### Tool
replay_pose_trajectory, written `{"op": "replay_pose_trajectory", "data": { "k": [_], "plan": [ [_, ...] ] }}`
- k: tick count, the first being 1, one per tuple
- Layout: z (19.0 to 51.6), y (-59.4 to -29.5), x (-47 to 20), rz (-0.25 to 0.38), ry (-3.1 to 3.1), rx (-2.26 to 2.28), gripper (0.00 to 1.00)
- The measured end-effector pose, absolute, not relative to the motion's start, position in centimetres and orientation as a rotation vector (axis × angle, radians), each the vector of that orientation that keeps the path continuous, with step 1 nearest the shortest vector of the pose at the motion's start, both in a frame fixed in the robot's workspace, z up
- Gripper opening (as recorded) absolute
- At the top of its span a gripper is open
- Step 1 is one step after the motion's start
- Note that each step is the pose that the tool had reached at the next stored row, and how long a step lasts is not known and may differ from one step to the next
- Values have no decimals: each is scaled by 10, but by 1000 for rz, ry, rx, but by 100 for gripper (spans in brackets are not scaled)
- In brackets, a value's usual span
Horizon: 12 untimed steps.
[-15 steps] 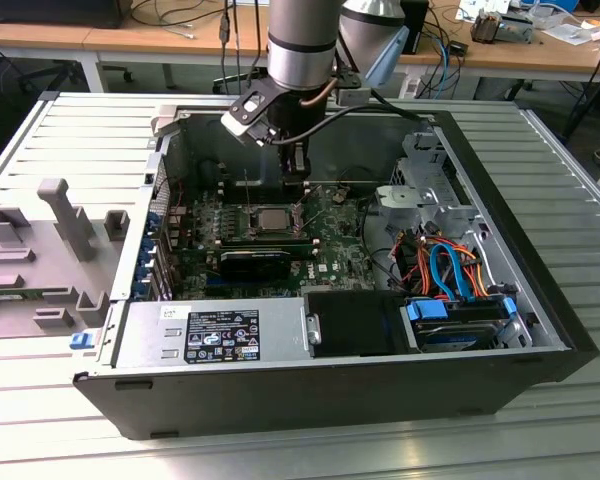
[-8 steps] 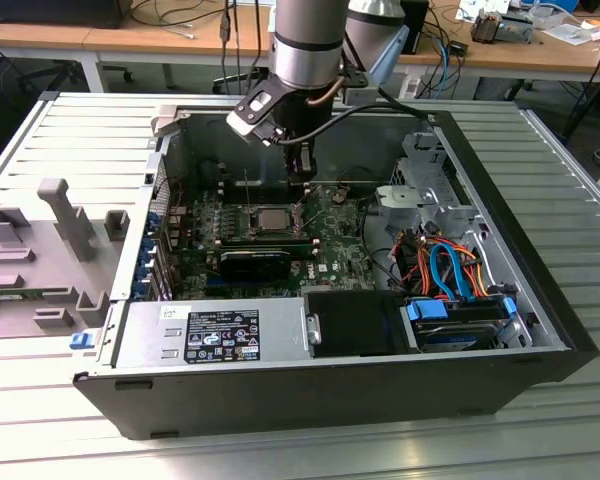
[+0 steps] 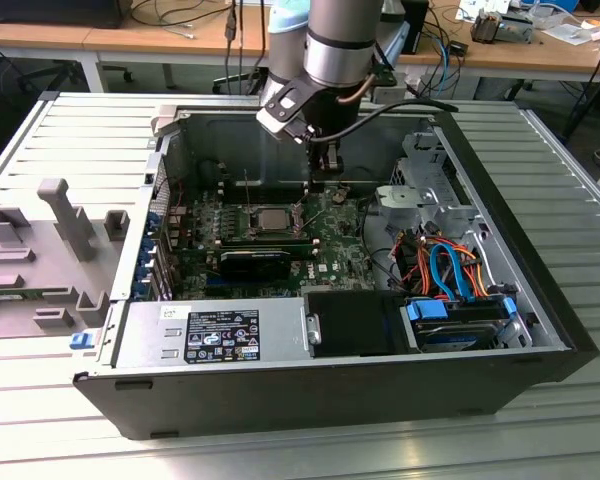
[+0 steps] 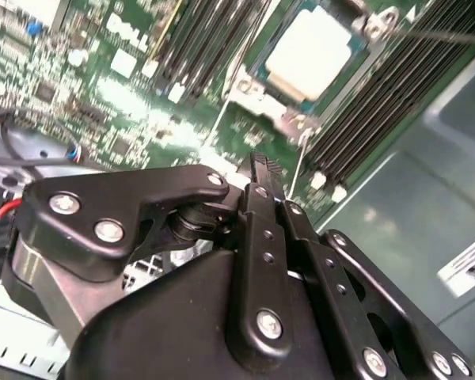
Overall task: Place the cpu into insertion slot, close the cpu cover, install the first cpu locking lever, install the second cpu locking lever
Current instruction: 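Close the cpu cover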
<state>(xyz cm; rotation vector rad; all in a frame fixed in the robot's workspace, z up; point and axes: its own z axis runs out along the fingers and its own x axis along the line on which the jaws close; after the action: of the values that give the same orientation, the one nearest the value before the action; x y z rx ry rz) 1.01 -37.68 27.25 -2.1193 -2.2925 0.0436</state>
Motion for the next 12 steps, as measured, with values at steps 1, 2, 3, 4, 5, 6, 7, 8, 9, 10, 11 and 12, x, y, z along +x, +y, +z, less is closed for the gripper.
{"op": "replay_pose_trajectory", "data": {
  "k": [1,2,3,4,5,6,7,8,9,10,11,12],
  "plan": [
    [273,-377,14,45,-2290,-2117,11],
    [273,-377,18,46,-2289,-2116,11],
    [272,-377,22,47,-2287,-2114,11],
    [272,-377,26,50,-2286,-2113,11],
    [272,-377,29,53,-2284,-2112,11],
    [271,-378,32,55,-2283,-2110,11],
    [271,-378,35,58,-2282,-2109,11],
    [270,-378,37,60,-2280,-2108,11],
    [269,-378,41,66,-2278,-2105,11],
    [267,-378,44,70,-2275,-2103,11],
    [265,-378,45,72,-2274,-2102,11],
    [263,-378,46,75,-2273,-2101,11]
  ]
}}
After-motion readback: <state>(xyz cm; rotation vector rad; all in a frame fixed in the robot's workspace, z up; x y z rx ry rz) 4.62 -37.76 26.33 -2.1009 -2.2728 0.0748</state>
